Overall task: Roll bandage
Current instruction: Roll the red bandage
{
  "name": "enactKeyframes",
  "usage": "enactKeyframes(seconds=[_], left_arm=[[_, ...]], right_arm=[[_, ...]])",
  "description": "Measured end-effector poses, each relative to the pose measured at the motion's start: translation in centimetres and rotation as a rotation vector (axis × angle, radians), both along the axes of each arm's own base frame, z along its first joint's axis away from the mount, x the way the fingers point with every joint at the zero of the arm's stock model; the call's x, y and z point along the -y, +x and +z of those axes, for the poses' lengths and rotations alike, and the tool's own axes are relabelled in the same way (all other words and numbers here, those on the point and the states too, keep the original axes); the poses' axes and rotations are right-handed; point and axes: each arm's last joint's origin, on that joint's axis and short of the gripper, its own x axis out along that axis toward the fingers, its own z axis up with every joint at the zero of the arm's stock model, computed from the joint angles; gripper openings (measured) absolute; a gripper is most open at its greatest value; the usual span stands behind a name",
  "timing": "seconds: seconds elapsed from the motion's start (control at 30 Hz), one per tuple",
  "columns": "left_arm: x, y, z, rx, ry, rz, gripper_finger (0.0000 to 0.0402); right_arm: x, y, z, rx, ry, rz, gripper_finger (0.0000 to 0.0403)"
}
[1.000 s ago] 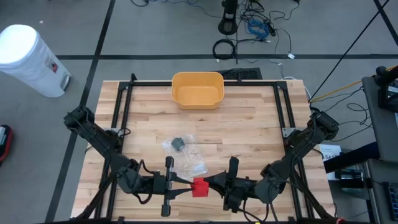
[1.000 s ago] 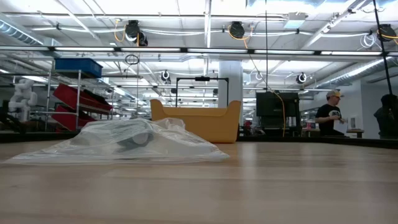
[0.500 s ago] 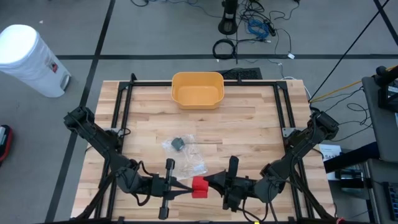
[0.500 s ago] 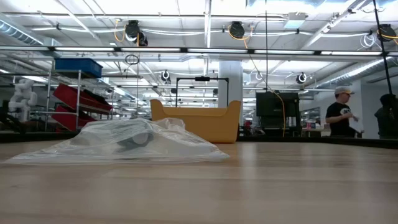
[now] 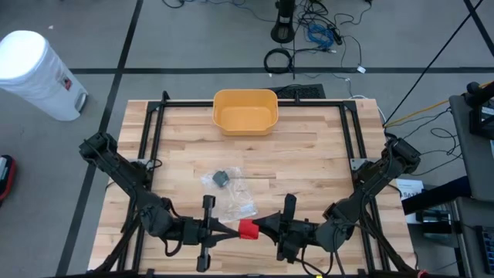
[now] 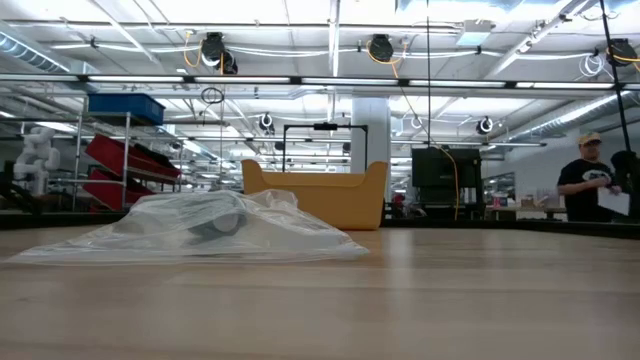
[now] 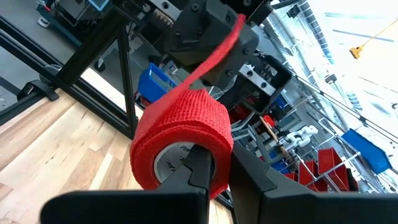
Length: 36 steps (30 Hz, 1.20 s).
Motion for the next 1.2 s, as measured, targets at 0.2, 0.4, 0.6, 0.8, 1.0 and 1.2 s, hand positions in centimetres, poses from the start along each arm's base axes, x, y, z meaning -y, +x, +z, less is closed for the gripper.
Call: enactKeyframes(seconds=[0.2,0.4,0.6,0.8,1.0,1.2], left_arm=[[-0.2,0.1,0.7,0.040,0.021,0.014,0.0001],[-0.5,0.4,1.2,0.054,0.034,0.014,0.0000],[-1.1,0.8,1.2,0.048,0.037,0.037,0.0000],[-1.4,1.1,0.7,0.001,0.025,0.082,0.0000],[-1.6,1.1,0.4,-0.046,0.041,0.190,0.0000],[-1.6,1.1,0.0,-0.076,0.041,0.219,0.0000]], right_arm=[[0.0,0.0,0.0,0.000,0.000,0.002,0.0029],[0.0,0.0,0.0,0.001,0.003,0.005,0.0029],[-0.1,0.1,-0.1,-0.009,0.001,0.074,0.0029],[0.1,0.2,-0.2,-0.015,0.010,0.070,0.0029],[0.1,0.2,-0.2,-0.016,0.009,0.068,0.0029],[0.1,0.2,-0.2,-0.016,0.006,0.067,0.0029]])
